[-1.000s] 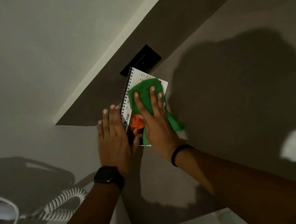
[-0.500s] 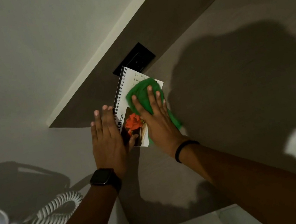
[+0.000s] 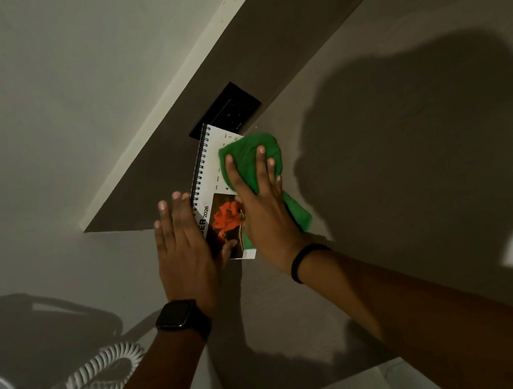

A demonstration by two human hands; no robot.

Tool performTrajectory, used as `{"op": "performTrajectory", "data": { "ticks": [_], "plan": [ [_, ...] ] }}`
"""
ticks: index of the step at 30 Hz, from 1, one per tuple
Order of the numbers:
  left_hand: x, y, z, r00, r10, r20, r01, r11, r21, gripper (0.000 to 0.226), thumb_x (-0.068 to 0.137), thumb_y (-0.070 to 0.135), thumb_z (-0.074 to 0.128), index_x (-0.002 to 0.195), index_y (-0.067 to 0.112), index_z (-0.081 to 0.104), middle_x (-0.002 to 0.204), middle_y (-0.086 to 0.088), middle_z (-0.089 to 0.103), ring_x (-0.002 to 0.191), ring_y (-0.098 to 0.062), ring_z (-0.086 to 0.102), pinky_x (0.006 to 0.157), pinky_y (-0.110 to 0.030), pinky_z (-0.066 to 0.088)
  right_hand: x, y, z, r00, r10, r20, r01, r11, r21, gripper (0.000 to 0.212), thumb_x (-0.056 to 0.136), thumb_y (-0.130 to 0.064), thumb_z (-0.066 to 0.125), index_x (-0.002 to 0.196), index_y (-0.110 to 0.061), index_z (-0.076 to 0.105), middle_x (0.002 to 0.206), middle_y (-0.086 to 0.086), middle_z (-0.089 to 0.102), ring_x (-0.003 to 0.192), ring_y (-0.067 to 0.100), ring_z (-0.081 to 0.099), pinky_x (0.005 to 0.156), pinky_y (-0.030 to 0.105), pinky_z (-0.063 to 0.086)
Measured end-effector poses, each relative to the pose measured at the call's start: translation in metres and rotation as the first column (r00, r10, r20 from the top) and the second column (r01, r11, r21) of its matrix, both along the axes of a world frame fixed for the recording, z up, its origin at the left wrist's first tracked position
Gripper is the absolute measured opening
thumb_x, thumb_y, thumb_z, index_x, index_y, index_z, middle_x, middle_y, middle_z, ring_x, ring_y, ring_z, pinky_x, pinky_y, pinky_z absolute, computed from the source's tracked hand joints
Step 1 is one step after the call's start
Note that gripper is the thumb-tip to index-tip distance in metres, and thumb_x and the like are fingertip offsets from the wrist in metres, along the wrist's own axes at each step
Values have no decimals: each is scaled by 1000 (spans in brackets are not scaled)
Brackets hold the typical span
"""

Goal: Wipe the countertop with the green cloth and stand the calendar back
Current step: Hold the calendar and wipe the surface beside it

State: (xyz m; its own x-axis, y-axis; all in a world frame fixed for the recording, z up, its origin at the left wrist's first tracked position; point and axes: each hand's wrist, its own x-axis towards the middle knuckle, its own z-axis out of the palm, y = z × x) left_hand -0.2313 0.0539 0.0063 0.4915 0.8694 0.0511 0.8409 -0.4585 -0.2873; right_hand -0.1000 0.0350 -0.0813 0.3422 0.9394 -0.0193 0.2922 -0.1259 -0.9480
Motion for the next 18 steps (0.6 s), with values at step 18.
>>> {"op": "performTrajectory", "data": {
  "ticks": [18],
  "plan": [
    [-1, 0, -1, 1000, 21, -10, -21, 1000, -18, 125, 79, 48, 90, 167, 5, 11, 173, -25, 22, 161, -39, 11, 129, -58, 18, 7, -7, -6, 995, 20, -102, -25, 999, -43, 96, 98, 2, 56, 167, -38, 0, 175, 10, -21, 160, 40, -16, 120, 65, 37]
  ]
}}
